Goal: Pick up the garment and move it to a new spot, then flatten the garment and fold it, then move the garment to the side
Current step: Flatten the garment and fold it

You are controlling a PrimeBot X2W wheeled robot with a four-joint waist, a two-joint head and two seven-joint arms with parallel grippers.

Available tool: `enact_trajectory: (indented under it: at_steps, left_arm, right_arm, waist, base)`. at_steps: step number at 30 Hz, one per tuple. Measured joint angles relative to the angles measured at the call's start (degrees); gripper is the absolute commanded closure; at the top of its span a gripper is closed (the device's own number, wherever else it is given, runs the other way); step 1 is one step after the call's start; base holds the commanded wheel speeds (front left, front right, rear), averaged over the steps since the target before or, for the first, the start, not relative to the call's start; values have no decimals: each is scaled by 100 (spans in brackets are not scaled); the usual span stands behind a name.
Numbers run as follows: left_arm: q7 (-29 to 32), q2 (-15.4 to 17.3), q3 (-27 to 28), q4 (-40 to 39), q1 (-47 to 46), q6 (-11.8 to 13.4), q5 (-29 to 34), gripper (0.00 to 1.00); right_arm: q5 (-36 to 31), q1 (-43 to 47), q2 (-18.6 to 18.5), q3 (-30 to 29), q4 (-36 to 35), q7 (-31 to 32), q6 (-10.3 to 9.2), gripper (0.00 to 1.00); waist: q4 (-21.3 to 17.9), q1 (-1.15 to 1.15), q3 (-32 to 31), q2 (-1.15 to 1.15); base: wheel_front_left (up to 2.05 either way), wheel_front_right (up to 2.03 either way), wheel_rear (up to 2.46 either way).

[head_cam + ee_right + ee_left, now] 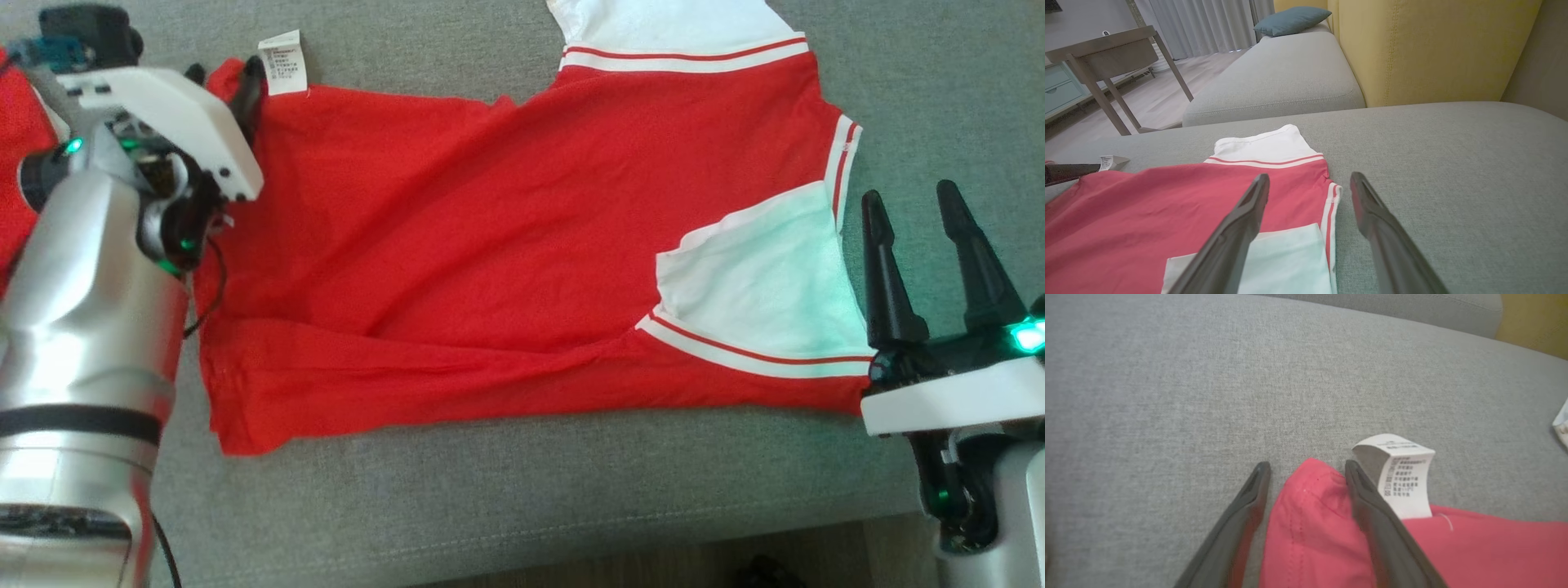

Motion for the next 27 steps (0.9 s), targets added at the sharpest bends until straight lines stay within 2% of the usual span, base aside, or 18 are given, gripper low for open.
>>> enact_trajectory:
  at_steps: [1, 2, 3, 10, 13, 21, 27]
  left_arm:
    - [60, 5, -2, 42, -43, -3, -2, 65]
    - [101, 9, -4, 71, -67, -27, -2, 65]
    - [157, 18, -16, 90, -77, -70, -2, 100]
    - [-10, -3, -122, 82, -50, -93, 1, 100]
    - [-223, -10, -163, 26, 26, -40, 9, 100]
    - [-321, -270, -260, -208, -44, -38, 9, 100]
    - [-407, -553, -431, -337, -437, -69, 41, 100]
  right_arm:
    - [2, -6, 0, 0, 13, 0, 0, 0]
    - [12, -15, 0, -3, 36, 0, 0, 0]
    - [36, -23, 0, -13, 56, 0, 0, 0]
    - [51, -135, -12, -45, 157, 18, 0, 0]
    - [122, -397, -183, -29, 376, 76, 0, 0]
    - [700, -2121, -948, 190, 1815, 372, 0, 0]
    - [1149, -3508, -1362, 698, 2942, 603, 0, 0]
  waist:
    - [3, 0, 1, 0]
    - [8, 0, 0, 0]
    - [17, 0, -3, 0]
    - [87, 0, -48, 0]
    - [114, 0, -63, 0]
    - [368, 0, 118, 0]
    - [717, 0, 469, 0]
  base:
    - [0, 0, 0]
    - [0, 0, 0]
    - [0, 0, 0]
    - [0, 0, 0]
    - [0, 0, 0]
    - [0, 0, 0]
    - [0, 0, 0]
